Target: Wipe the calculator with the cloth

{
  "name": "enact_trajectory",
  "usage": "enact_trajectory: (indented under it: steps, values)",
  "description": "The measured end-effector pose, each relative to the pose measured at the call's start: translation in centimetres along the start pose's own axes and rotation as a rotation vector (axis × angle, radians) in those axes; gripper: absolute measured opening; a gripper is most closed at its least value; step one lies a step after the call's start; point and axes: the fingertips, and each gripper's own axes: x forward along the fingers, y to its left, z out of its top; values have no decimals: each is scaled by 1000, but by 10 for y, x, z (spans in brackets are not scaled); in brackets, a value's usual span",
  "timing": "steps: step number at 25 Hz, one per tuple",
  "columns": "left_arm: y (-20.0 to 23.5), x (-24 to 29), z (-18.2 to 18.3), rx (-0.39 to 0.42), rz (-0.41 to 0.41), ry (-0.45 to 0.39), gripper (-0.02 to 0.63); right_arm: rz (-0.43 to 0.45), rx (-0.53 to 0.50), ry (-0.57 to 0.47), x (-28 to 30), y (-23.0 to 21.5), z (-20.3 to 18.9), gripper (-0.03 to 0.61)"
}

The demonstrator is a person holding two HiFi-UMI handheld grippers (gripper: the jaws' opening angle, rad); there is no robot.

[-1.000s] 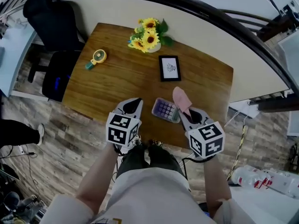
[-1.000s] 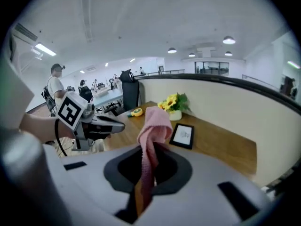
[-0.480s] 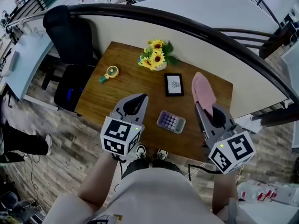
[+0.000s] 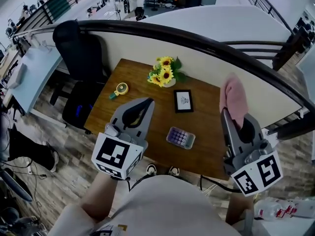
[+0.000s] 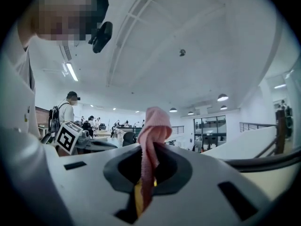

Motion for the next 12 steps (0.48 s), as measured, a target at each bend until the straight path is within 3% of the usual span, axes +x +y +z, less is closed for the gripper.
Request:
enact_trajectory:
  steps: [6,12]
  values:
    - [-5,-24,25,37,8,-56,5,-3,-12,-1,-20,3,1,23]
    - [-3,-40,14,44,36,-30,5,48,-32,100,-18,15,-28,23]
